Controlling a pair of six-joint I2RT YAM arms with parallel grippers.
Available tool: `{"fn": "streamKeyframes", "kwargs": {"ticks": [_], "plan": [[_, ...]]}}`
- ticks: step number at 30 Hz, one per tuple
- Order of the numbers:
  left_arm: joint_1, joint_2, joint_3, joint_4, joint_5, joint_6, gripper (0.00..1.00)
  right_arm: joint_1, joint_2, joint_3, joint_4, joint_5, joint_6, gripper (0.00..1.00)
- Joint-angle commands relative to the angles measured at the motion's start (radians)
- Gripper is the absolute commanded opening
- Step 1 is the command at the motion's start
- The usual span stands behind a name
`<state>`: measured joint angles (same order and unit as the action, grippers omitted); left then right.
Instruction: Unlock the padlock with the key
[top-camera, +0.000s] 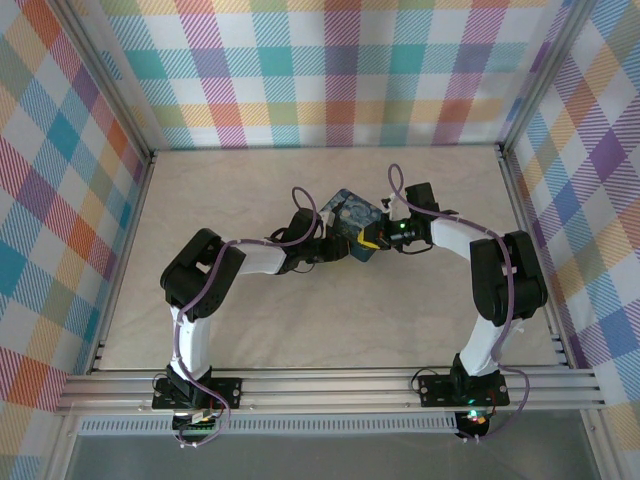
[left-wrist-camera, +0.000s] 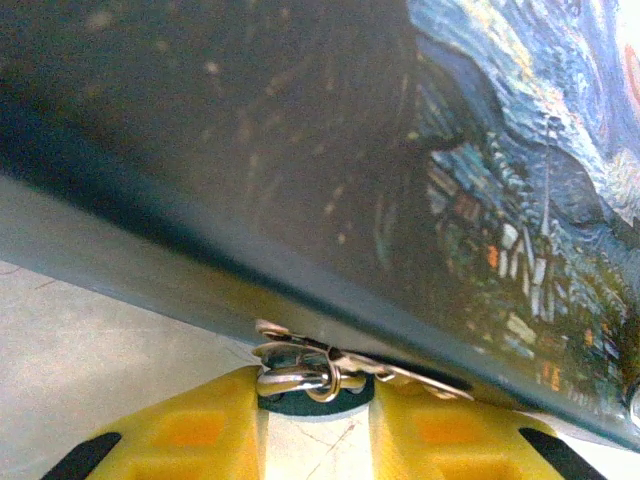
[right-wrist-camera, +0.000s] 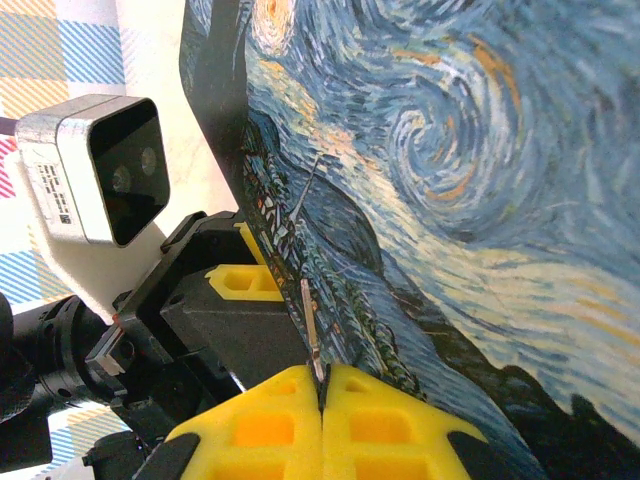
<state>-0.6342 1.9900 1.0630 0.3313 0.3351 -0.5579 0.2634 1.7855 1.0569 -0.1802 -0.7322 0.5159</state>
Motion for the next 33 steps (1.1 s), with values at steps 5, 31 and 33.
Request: {"fn": "streamKeyframes", "kwargs": {"ticks": [5,31,33], "plan": [[-0.027,0.029,0.034,0.037,0.010,-0.025,0.25,0.019,0.033,-0.005,-0.045,0.040,-0.016,0.00],[-0.053,-0.097,0.003,0.023,0.042,-0.118,0.19,0.030,-0.343,-0.257,-0.058,0.076,-0.224,0.00],[-0.055,-0.110,0.008,-0.009,0.042,-0.130,0.19,0.043,-0.360,-0.287,-0.058,0.098,-0.249,0.00]]}}
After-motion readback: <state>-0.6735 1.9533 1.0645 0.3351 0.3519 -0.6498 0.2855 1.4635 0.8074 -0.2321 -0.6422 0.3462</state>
